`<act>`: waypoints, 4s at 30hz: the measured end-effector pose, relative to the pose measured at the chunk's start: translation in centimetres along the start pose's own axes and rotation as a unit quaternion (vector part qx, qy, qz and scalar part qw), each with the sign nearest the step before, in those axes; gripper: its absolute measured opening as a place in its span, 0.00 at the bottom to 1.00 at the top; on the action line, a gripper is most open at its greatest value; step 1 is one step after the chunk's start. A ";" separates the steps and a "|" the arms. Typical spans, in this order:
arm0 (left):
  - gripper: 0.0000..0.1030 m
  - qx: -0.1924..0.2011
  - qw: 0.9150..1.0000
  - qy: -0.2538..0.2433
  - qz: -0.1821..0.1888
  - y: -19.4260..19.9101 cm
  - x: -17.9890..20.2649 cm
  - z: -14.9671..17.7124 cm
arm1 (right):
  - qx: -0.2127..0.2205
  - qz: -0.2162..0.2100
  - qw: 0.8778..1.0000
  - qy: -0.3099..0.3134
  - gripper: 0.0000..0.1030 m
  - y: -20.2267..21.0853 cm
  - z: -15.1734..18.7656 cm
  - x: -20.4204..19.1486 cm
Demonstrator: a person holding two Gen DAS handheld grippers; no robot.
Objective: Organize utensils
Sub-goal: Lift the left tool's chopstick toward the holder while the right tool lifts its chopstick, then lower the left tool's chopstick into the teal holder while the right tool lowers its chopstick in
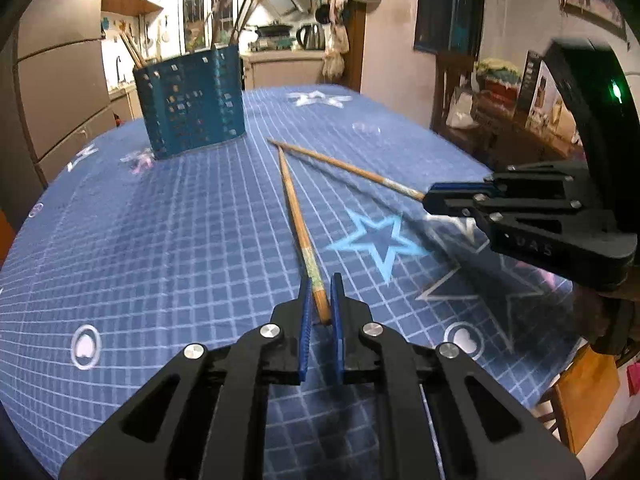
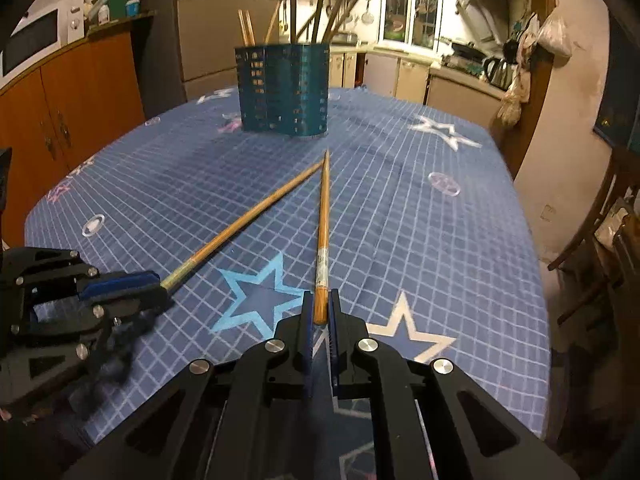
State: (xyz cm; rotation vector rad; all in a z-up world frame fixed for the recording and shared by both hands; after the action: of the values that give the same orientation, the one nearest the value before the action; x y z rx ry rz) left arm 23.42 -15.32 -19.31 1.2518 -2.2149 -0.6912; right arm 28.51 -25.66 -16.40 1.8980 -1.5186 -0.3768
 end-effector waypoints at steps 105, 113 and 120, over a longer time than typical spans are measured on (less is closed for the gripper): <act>0.05 0.167 0.985 -0.041 -0.010 14.4 -7.6 -12.5 | 0.184 0.009 0.982 -0.029 0.07 11.3 -14.2 1.6; 0.05 0.159 0.987 -0.026 -0.027 15.1 -10.5 -17.6 | 0.183 -0.002 0.982 -0.046 0.07 11.1 -17.4 2.7; 0.05 0.177 0.983 -0.016 -0.042 17.9 -12.9 -21.7 | 0.196 -0.001 0.979 -0.059 0.07 12.2 -21.5 4.3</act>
State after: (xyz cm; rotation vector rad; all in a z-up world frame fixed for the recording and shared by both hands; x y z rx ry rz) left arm 32.06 0.00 6.14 1.5202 -2.3952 -0.3572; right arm 33.48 -24.11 8.19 2.2097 -1.7720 -0.2012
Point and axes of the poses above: each gripper's, at about its wrist camera, not at the fingertips, and y roughly against the way its jaws point, x to its right, z to its underside, the point moved 8 cm from there along -y, roughly the way its jaws point, and after that the axes turned 13 degrees about z, right-handed, at the moved point
